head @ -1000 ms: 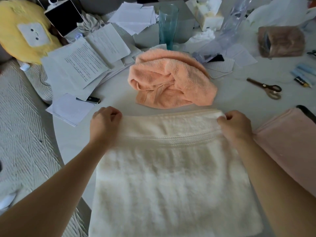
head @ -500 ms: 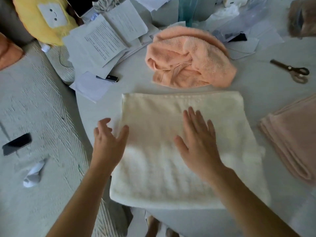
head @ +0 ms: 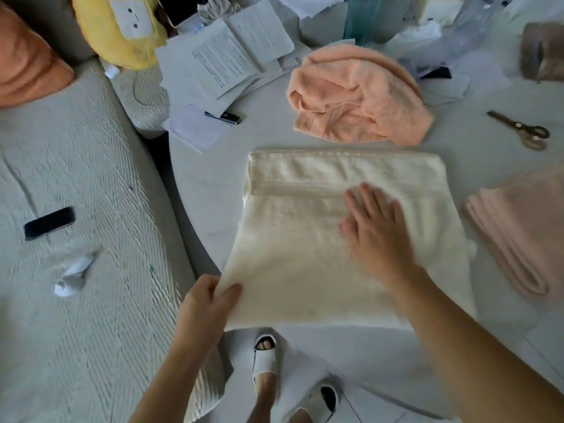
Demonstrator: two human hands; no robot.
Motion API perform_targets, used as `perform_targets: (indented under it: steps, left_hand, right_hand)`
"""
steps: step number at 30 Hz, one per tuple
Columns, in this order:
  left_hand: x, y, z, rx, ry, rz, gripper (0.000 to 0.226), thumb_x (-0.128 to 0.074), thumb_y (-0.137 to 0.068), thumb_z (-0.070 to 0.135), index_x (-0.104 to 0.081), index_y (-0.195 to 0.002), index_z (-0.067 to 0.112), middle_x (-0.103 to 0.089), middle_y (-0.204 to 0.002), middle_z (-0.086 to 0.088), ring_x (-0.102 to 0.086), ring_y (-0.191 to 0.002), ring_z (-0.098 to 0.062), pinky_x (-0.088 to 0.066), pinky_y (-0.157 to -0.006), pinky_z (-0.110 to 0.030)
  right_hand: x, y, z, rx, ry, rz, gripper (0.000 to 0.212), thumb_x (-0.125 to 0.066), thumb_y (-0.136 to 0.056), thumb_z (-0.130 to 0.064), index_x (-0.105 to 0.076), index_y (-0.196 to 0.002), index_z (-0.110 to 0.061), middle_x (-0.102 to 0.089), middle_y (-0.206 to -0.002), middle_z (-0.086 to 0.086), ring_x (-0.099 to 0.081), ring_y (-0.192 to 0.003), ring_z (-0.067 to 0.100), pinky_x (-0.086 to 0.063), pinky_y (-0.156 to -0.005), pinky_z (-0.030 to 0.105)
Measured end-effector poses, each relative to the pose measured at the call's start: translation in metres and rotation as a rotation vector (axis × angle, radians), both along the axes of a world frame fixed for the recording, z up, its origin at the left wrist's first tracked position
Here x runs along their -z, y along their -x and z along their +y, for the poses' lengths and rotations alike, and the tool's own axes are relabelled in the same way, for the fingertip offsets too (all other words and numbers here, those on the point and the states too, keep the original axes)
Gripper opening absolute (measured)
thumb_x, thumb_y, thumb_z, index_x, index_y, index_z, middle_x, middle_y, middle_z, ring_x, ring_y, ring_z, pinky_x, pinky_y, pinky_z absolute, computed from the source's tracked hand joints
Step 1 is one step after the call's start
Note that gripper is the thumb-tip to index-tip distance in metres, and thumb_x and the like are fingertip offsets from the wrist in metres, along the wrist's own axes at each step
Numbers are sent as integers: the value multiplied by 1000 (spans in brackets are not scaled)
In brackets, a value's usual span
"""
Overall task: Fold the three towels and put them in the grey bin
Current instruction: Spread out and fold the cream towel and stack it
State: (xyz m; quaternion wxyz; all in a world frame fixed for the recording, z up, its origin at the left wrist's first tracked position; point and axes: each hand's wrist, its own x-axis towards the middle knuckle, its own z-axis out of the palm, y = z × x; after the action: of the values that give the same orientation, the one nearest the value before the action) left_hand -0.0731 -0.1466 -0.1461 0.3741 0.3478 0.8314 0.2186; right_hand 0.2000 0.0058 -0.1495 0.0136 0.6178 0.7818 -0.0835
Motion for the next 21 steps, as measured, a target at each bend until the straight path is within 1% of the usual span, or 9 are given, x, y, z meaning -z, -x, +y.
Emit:
perform_targets:
  steps: [5, 7, 9, 11, 13, 15, 16, 19, 21]
  left_hand:
    - [-3, -17, -1, 22, -16, -3, 24, -68, -88, 42, -50, -92, 27, -62, -92, 4, -61, -83, -16, -48, -63, -32]
    - [-7, -24, -1, 17, -100, 120, 38, -71, -84, 35, -49, -113, 25, -57, -112, -1, -56, -100, -22, -50, -82, -40]
    - [-14, -38, 9, 143, -287, 347, 56, -72, -81, 27, -48, -131, 24, -48, -132, -8, -47, -118, -30, -41, -100, -46]
    - [-20, -57, 27, 329, -383, 432, 58, -68, -85, 28, -48, -140, 25, -39, -149, -10, -39, -132, -35, -35, -108, -49]
    - [-15, -69, 42, 565, -270, 440, 62, -56, -94, 38, -35, -152, 29, -19, -165, -10, -19, -149, -34, -22, -118, -49]
    - [-3, -67, 45, 739, -155, 475, 67, -41, -100, 49, -13, -159, 35, 5, -169, -4, 2, -155, -29, -8, -123, -47]
    - [2, -62, 43, 775, -136, 494, 68, -37, -100, 54, -7, -159, 37, 11, -169, -3, 6, -155, -27, -6, -123, -47]
    - [-3, -50, 31, 779, -83, 562, 70, -38, -96, 59, -11, -158, 40, 1, -169, -2, -5, -154, -30, -11, -122, -51]
    - [-16, -53, 30, 780, -32, 668, 65, -44, -93, 57, -28, -153, 38, -22, -163, -8, -26, -146, -35, -18, -120, -52]
  right_hand:
    - [2, -44, -8, 320, -19, -107, 78, -12, -94, -50, -10, -158, -5, -9, -167, 16, -6, -153, 33, -4, -122, 55]
    - [-7, -22, -23, 291, -35, -45, 75, -23, -96, -46, -9, -158, -5, -6, -167, 15, -3, -154, 32, -1, -122, 56]
    - [-11, 8, -42, 63, -69, 56, 72, -29, -96, -45, -17, -158, -11, -10, -167, 13, -7, -154, 32, -1, -121, 54]
    - [-8, 27, -58, -111, -22, 45, 69, -30, -96, -48, -21, -158, -17, -14, -167, 12, -11, -153, 32, -5, -121, 53]
    - [1, 16, -68, -86, 5, 2, 69, -30, -97, -50, -17, -159, -21, -11, -167, 9, -9, -154, 29, -5, -121, 52]
    - [8, -21, -74, 78, -7, -3, 71, -26, -95, -53, -14, -159, -24, -7, -168, 6, -4, -154, 26, -4, -121, 51]
    - [9, -45, -76, 180, 3, -6, 72, -23, -95, -54, -11, -160, -25, -4, -169, 5, -1, -154, 25, -3, -122, 51]
    - [2, -108, -88, 385, 78, -43, 71, -25, -99, -53, -3, -159, -24, 4, -169, 5, 0, -154, 29, -7, -121, 57]
    - [-6, -122, -99, 428, 133, -17, 71, -33, -100, -49, -3, -159, -25, 4, -168, 11, -6, -152, 35, -16, -119, 58]
